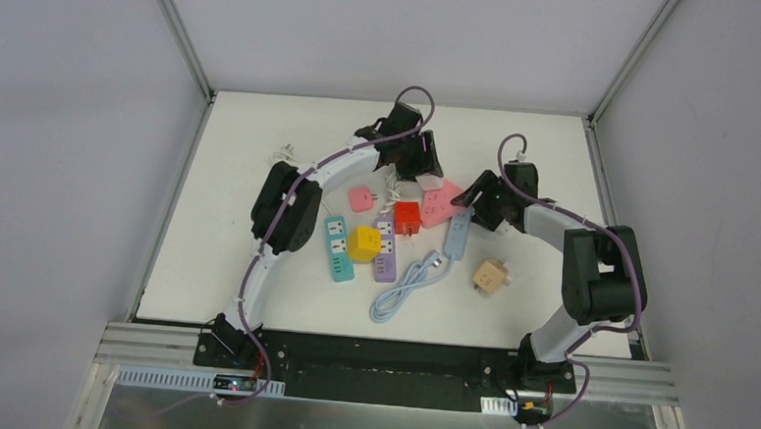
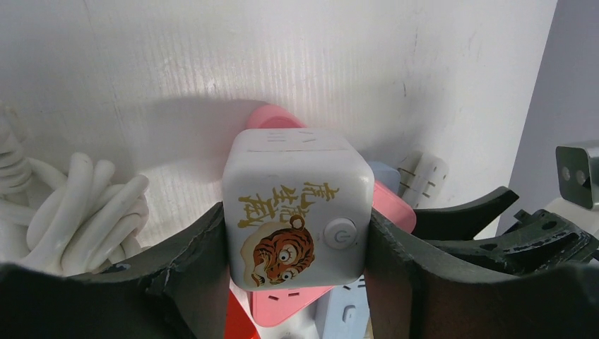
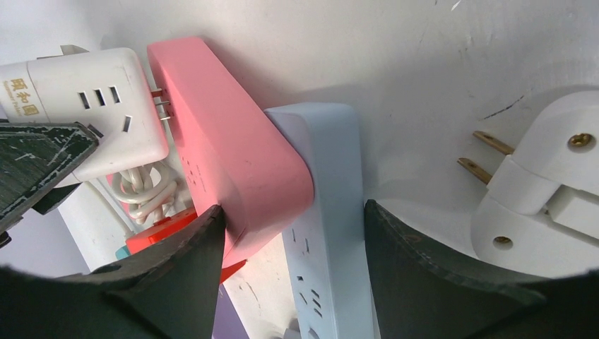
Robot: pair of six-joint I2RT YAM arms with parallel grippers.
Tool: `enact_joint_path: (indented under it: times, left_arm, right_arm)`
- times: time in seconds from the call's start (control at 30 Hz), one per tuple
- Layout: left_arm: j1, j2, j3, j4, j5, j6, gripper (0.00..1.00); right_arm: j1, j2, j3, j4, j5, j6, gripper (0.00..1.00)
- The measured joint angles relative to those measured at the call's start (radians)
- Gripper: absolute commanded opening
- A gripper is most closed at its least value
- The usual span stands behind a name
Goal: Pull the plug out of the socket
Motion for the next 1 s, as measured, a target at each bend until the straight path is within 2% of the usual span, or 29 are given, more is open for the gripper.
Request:
enact_joint_path:
  times: [0.17,0.33,0.43,0.57,0.7,1.0]
  left_arm:
    - [-0.004,0.000,-0.002,0.005,-0.012,0.004,0.00]
    - [-0.068,0.004,0.127,-0.177,-0.180,0.078,0.00]
    - [-0.117,-0.019,0.177,-0.228,-0.181,0.080,0.00]
    - [-0.151,-0.070,0.144,-0.223,-0.133,0.077,0.00]
    - [-0.099,-0.100,0.084,-0.184,-0.053,0.043,0.00]
    - [-0.044,-0.146,0.006,-0.204,-0.096,0.055,0.00]
  right_arm:
    - [0.000,0.001,0.002,0.002,0.012,-0.002,0.00]
    - [0.002,0.003,0.005,0.000,0.010,-0.001,0.00]
    - [0.003,0.014,0.015,0.001,0.017,0.022,0.00]
    - [0.002,0.018,0.018,0.002,0.021,0.034,0.00]
    - [0.002,0.018,0.018,0.004,0.026,0.037,0.00]
    - [0.002,0.013,0.013,0.013,0.027,0.039,0.00]
